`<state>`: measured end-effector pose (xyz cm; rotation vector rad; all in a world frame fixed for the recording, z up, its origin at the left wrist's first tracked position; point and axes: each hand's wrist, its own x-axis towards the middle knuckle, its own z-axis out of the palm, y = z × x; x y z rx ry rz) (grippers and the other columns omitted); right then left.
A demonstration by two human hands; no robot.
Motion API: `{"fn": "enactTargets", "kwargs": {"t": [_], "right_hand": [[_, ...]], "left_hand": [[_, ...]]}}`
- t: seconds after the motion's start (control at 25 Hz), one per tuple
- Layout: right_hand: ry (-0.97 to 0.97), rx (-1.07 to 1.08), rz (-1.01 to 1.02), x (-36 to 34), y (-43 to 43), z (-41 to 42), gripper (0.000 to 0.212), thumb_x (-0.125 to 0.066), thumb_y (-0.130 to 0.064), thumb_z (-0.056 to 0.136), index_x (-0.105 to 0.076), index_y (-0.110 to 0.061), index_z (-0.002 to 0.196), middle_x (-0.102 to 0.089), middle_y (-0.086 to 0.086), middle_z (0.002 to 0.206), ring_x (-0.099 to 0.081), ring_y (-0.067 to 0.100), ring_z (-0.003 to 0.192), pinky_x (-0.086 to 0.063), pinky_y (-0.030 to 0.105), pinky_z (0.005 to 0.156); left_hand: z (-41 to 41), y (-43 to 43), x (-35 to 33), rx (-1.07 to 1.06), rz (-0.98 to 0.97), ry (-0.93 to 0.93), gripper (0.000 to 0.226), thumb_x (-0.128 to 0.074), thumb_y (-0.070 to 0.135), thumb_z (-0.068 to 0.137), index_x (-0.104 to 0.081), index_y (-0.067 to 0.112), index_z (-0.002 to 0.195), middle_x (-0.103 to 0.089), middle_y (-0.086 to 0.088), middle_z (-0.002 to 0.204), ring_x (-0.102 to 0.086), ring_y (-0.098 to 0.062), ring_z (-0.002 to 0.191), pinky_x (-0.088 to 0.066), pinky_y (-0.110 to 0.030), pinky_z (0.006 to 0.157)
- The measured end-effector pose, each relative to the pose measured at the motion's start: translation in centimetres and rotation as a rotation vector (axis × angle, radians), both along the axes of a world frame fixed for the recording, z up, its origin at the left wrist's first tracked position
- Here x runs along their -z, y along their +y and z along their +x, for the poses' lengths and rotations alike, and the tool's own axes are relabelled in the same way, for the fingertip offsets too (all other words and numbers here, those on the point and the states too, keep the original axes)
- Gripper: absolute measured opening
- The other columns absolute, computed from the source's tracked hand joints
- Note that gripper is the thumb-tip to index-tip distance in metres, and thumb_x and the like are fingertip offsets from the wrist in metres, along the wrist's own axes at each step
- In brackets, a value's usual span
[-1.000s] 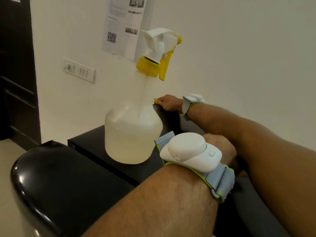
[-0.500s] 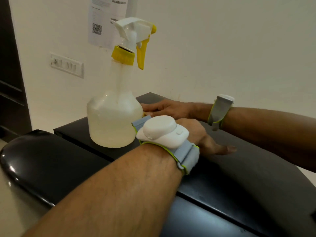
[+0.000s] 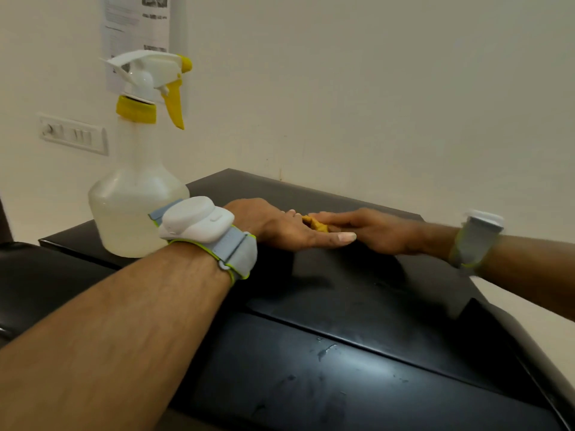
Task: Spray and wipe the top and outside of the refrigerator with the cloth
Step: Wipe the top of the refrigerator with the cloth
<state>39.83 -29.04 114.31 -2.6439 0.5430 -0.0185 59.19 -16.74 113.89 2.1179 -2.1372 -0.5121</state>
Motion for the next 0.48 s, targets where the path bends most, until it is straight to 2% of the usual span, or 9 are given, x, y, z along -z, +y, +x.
{"fn": "enactTargets", "kwargs": {"t": [0.08, 0.16, 0.2, 0.28, 0.36, 0.4, 0.48], "right_hand": [[-0.02, -0.055, -0.081, 0.0, 1.9, -2.6, 0.045, -0.044, -0.036, 0.1, -0.041, -0.038, 0.144, -0.038, -0.02, 0.152, -0.031, -0.006, 0.141, -0.02, 0.017, 0.118], [0.01, -0.091, -0.119, -0.1, 1.9, -3.1, 0.048, -0.043, -0.039, 0.098, -0.044, -0.029, 0.145, -0.042, -0.017, 0.15, -0.038, -0.002, 0.138, -0.026, 0.022, 0.119], [0.011, -0.072, -0.125, -0.4, 1.5, -2.0, 0.051, -0.042, -0.042, 0.097, -0.044, -0.027, 0.146, -0.043, -0.016, 0.15, -0.04, 0.0, 0.138, -0.027, 0.027, 0.119], [0.029, -0.01, -0.165, -0.9, 1.1, 1.0, 0.051, -0.042, -0.044, 0.099, -0.044, -0.025, 0.146, -0.044, -0.012, 0.15, -0.042, 0.006, 0.138, -0.029, 0.035, 0.119], [0.033, -0.075, -0.127, 0.4, 1.3, 0.7, 0.044, -0.045, -0.038, 0.102, -0.049, -0.025, 0.144, -0.052, -0.006, 0.146, -0.048, 0.012, 0.134, -0.033, 0.039, 0.117], [0.0, -0.143, -0.133, 1.1, 2.1, -0.4, 0.042, -0.044, -0.035, 0.103, -0.049, -0.026, 0.144, -0.052, -0.006, 0.145, -0.048, 0.012, 0.134, -0.032, 0.036, 0.117], [-0.023, -0.241, -0.099, 1.4, 4.5, -3.6, 0.044, -0.043, -0.027, 0.104, -0.042, -0.024, 0.148, -0.043, -0.009, 0.152, -0.036, 0.009, 0.143, -0.024, 0.027, 0.121]], "left_hand": [[-0.8, 0.9, -1.3, -0.056, 0.132, -0.018, 0.156, -0.017, 0.109, 0.035, -0.005, 0.012, 0.156, 0.0, -0.01, 0.165, -0.001, -0.027, 0.153, -0.004, -0.05, 0.123], [-1.1, 1.2, -2.1, -0.11, 0.177, -0.05, 0.162, -0.008, 0.109, 0.024, 0.003, 0.016, 0.156, 0.007, -0.003, 0.166, 0.005, -0.021, 0.153, 0.0, -0.051, 0.123], [-1.1, 1.2, -2.2, -0.116, 0.176, -0.04, 0.157, -0.006, 0.109, 0.025, 0.005, 0.022, 0.156, 0.008, 0.0, 0.165, 0.007, -0.018, 0.152, 0.002, -0.052, 0.123], [-1.6, 1.5, -2.1, -0.111, 0.134, 0.058, 0.132, -0.005, 0.106, 0.037, 0.004, 0.041, 0.153, 0.007, 0.006, 0.165, 0.011, -0.014, 0.151, 0.007, -0.052, 0.121], [-1.8, 1.6, -2.2, -0.159, 0.099, 0.155, 0.11, -0.007, 0.099, 0.053, -0.001, 0.05, 0.15, 0.004, 0.011, 0.165, 0.012, -0.013, 0.151, 0.011, -0.052, 0.12], [-1.6, 1.6, -2.2, -0.201, 0.101, 0.175, 0.109, -0.007, 0.097, 0.055, -0.003, 0.046, 0.152, 0.004, 0.013, 0.164, 0.011, -0.013, 0.151, 0.01, -0.052, 0.121], [-1.2, 1.6, -1.9, -0.235, 0.112, 0.167, 0.123, -0.009, 0.104, 0.048, -0.006, 0.041, 0.154, 0.002, 0.014, 0.164, 0.005, -0.015, 0.152, 0.005, -0.052, 0.122]]}}
